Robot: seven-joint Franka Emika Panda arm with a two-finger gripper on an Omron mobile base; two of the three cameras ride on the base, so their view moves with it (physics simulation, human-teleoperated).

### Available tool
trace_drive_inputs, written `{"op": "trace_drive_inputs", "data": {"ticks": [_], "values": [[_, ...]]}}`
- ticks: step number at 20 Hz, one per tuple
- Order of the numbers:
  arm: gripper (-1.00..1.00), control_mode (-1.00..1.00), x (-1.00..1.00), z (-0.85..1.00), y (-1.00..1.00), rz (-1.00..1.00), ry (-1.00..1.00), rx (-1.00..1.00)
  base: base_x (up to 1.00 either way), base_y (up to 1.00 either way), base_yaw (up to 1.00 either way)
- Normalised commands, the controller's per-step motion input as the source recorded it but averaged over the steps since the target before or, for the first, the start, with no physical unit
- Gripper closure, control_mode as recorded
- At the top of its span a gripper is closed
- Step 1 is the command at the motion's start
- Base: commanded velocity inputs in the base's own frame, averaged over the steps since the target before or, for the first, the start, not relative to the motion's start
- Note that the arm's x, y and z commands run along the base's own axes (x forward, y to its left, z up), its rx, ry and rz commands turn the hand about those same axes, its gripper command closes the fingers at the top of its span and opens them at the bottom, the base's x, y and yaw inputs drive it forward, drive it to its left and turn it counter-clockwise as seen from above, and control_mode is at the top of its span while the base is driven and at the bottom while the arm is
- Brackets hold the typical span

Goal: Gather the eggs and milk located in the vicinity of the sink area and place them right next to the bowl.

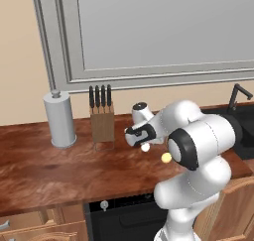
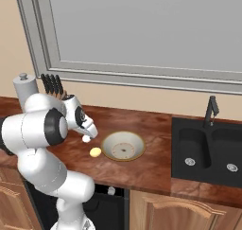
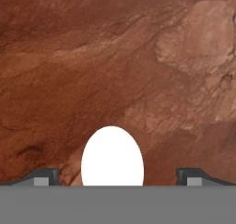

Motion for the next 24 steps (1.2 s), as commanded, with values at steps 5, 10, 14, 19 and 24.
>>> {"op": "trace_drive_inputs", "data": {"ticks": [5,10,14,19,24], "values": [[-1.0,-1.0,0.05,-0.21,0.0,0.0,0.0,0.0,0.0,0.0,0.0],[-1.0,-1.0,0.05,-0.28,0.0,0.0,0.0,0.0,0.0,0.0,0.0],[-1.0,-1.0,0.0,-0.23,0.0,0.0,0.0,0.0,0.0,0.0,0.0],[1.0,-1.0,0.0,-0.23,0.0,0.0,-0.01,0.0,0.0,0.0,0.0],[1.0,-1.0,0.0,-0.27,-0.03,0.0,-0.08,0.0,0.0,0.0,0.0]]}}
